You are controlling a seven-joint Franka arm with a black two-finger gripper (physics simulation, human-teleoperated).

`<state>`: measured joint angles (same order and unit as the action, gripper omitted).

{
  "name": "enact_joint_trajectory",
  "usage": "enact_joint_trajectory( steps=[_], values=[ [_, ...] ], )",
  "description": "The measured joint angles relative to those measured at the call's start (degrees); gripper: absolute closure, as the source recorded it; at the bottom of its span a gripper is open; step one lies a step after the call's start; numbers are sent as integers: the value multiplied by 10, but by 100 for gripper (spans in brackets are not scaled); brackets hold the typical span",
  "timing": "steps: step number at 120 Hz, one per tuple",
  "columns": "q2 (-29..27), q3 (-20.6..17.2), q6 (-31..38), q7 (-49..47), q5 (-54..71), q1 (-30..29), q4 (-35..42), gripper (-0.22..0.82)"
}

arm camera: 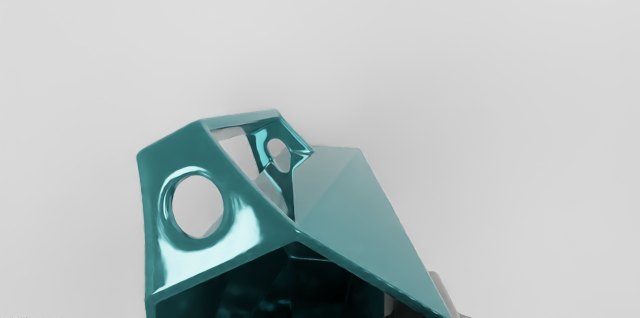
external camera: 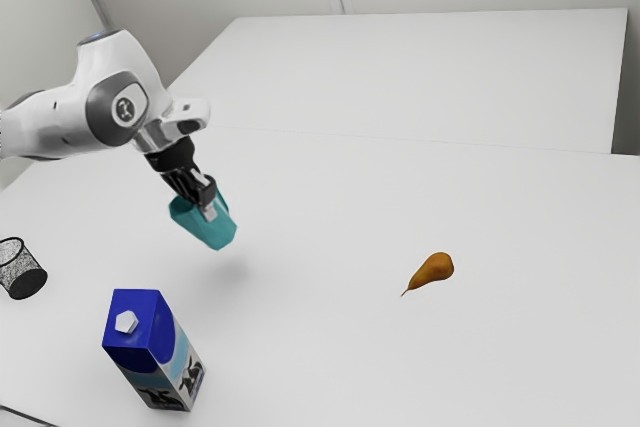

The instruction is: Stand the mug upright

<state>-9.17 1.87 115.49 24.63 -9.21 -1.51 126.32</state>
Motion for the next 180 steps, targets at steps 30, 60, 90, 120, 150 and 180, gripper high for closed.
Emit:
enact_joint_trajectory(
  steps=[30,60,90,120,150,180],
  values=[
    [2,-30,67,-80,42,2,41,78],
    [12,-45,118,-150,73,11,62,78],
    [24,-49,138,-200,80,16,70,78],
    [32,-52,119,-233,79,22,70,78],
    [46,-53,111,-255,78,26,70,78],
    [55,-53,110,-270,78,28,69,78]
  ],
)
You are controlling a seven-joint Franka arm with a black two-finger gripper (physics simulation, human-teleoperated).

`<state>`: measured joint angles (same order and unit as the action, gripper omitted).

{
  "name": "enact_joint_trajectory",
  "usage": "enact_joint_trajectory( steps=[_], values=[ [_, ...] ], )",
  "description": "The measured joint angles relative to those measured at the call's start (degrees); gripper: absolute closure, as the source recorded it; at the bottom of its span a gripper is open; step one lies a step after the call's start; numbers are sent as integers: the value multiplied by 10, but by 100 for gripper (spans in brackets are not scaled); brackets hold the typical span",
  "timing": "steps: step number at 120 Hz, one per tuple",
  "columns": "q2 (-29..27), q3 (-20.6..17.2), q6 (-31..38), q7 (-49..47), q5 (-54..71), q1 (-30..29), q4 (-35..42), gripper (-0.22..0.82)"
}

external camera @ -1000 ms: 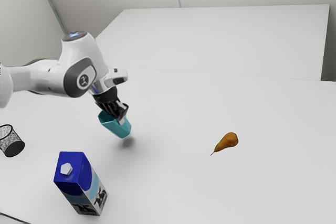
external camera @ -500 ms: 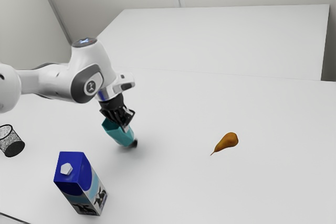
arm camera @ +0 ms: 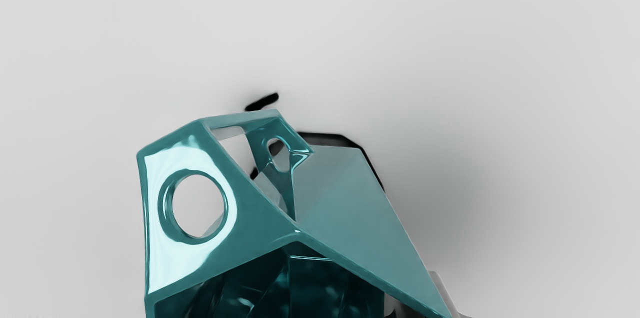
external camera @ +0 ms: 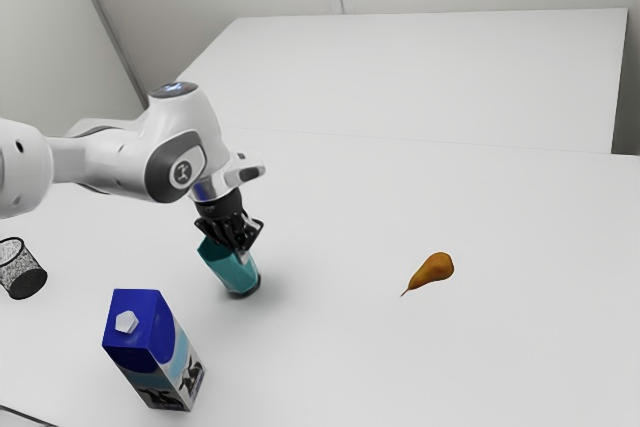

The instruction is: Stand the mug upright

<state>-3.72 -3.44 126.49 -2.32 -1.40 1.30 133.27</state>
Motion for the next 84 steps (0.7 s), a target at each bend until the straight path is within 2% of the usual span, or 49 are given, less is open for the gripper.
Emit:
enact_joint_trajectory(
  steps=[47,84],
  values=[
    [10,0,3,-14,0,2,0,78],
    [4,0,5,-14,-3,7,0,53]
  ],
)
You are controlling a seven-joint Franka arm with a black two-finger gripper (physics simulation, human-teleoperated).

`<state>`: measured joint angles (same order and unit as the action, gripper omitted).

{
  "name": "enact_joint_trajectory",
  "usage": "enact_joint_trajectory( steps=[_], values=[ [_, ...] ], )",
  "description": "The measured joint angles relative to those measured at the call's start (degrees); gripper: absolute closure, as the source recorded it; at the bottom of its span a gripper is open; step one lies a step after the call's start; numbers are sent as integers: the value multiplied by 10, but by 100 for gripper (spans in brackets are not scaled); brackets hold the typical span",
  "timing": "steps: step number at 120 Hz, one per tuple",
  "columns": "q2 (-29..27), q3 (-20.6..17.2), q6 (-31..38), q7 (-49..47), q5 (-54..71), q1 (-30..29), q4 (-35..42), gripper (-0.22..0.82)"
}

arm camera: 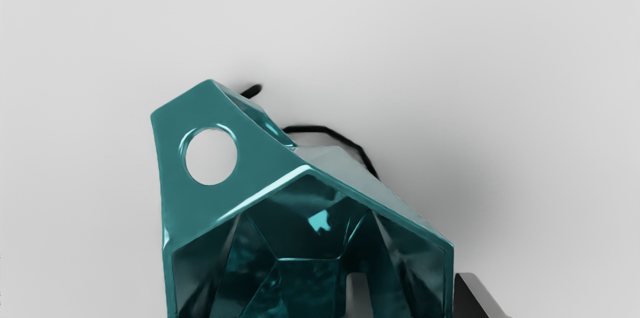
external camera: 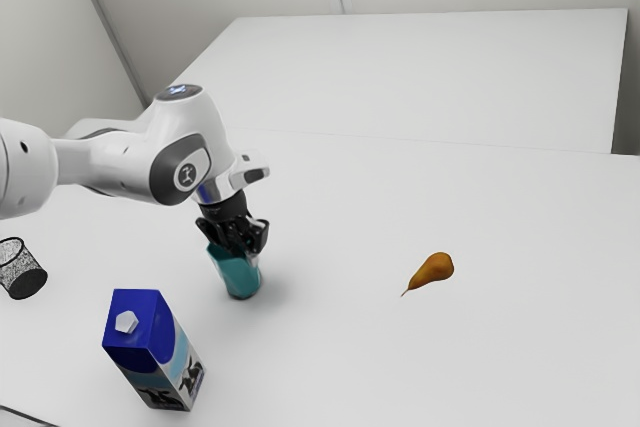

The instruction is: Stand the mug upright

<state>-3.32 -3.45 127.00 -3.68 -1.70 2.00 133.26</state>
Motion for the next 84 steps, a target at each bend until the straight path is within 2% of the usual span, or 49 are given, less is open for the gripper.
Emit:
enact_joint_trajectory(
  steps=[11,27,39,58,84],
  values=[
    [-8,0,0,0,0,0,0,45],
    [-27,0,-1,1,0,3,0,25],
    [-45,0,-4,2,0,8,-1,16],
    [-66,0,-27,3,0,7,-20,9],
    [-54,1,-116,4,1,6,-127,4]
  ],
)
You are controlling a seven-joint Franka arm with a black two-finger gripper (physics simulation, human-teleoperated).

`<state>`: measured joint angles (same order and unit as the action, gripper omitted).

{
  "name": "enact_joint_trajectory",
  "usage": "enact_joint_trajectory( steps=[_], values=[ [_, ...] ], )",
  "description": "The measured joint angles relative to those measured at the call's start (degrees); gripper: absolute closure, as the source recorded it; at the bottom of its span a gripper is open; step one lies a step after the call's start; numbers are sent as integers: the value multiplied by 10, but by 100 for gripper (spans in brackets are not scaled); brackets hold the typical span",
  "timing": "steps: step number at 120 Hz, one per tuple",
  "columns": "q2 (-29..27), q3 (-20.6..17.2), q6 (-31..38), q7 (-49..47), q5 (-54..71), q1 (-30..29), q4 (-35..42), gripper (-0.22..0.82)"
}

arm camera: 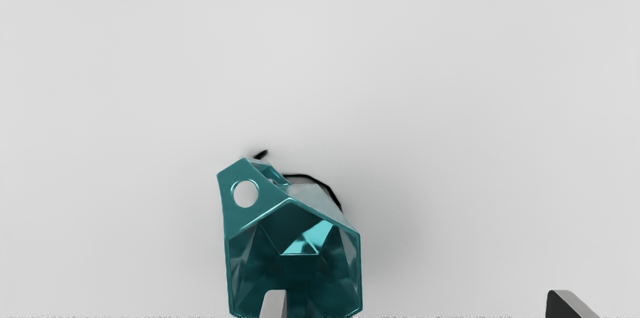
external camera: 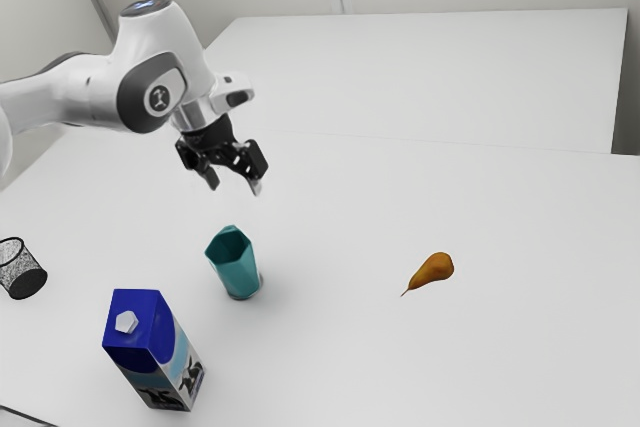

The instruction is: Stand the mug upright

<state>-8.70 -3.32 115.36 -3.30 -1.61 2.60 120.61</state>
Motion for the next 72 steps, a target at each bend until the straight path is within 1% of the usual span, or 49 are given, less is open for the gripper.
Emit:
enact_joint_trajectory(
  steps=[33,72],
  values=[
    [52,3,-133,0,1,-6,-153,3],
    [66,7,-237,0,17,-12,-260,2]
  ],
)
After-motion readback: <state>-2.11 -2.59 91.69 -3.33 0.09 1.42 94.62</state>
